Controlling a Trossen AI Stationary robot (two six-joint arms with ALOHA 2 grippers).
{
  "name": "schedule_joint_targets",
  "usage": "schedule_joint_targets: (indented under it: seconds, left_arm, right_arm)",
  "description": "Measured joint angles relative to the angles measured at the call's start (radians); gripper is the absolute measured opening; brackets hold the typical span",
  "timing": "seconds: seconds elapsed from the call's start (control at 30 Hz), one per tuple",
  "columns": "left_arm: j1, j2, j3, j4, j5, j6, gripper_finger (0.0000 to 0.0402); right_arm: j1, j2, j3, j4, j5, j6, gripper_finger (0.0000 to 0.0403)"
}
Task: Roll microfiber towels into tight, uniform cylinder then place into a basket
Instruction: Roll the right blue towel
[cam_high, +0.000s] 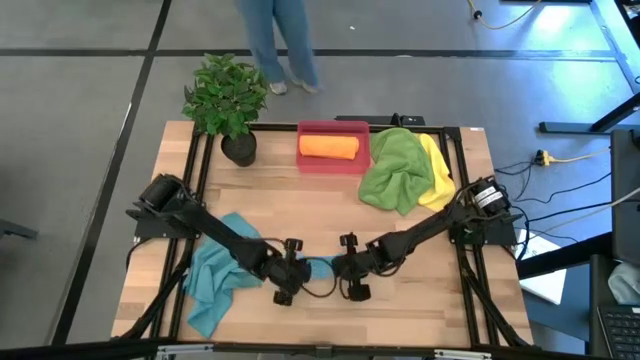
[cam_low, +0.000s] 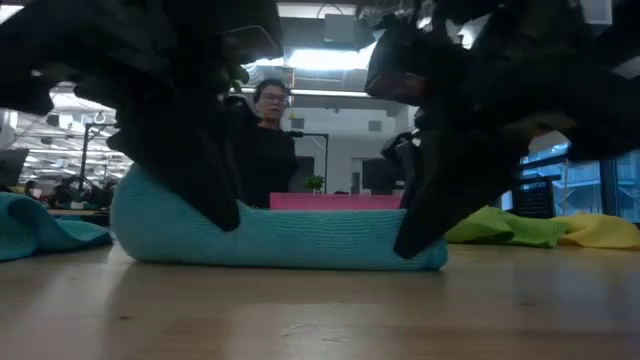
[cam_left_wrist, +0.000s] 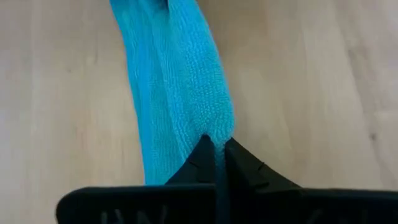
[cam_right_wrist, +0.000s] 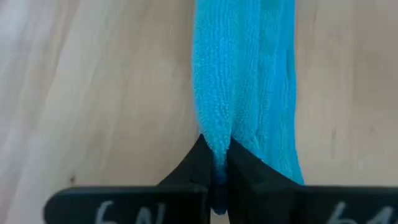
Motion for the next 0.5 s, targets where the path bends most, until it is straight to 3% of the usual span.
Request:
schedule_joint_targets:
  seconds: [0.27,0.5]
  left_arm:
    - [0.099,-0.066,-0.177,0.242,0.255,-0.05,0.0]
    - [0.178,-0.067,-0.192,0.266,0.401,-0.076,0.0]
  right_arm:
    - [-0.071,0.001,-0.001,0.026,-0.184,0.124,0.0017]
    - [-0.107,0.001,-0.002,0.016,-0.234,0.288,0.0017]
